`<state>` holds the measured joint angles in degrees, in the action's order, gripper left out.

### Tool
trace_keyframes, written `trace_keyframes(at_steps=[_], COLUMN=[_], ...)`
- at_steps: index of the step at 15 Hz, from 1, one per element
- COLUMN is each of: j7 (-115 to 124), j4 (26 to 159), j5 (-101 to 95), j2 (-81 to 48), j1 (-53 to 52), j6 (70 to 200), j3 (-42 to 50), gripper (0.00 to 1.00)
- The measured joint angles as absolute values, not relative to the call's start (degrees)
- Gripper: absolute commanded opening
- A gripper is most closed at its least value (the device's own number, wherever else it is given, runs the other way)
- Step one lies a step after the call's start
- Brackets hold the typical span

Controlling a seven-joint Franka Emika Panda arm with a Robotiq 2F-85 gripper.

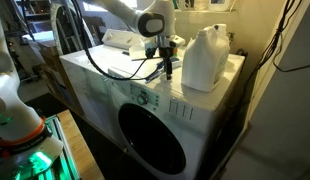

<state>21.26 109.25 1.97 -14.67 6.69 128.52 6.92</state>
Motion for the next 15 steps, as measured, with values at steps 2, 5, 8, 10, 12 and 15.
trace_keyframes(at_steps=[2,5,8,10,12,15], j7=[21.26,21.26,21.26,21.26,21.26,21.26], j4=[109.22,108.98,108.66,108.52,108.31,107.93], j5=[1.86,1.66,1.63,1.63,1.66,1.69], j2=[-14.98,-15.28,-15.51,-15.61,-15.74,-15.9], j1=[6.7,6.7,6.7,6.7,6.73,6.74], j6=[128.52,128.51,128.44,128.31,128.1,128.02], j3=[7.1,7.4,7.75,8.01,8.19,8.33], gripper=[1.0,1.0,1.0,0.98,0.73,0.53])
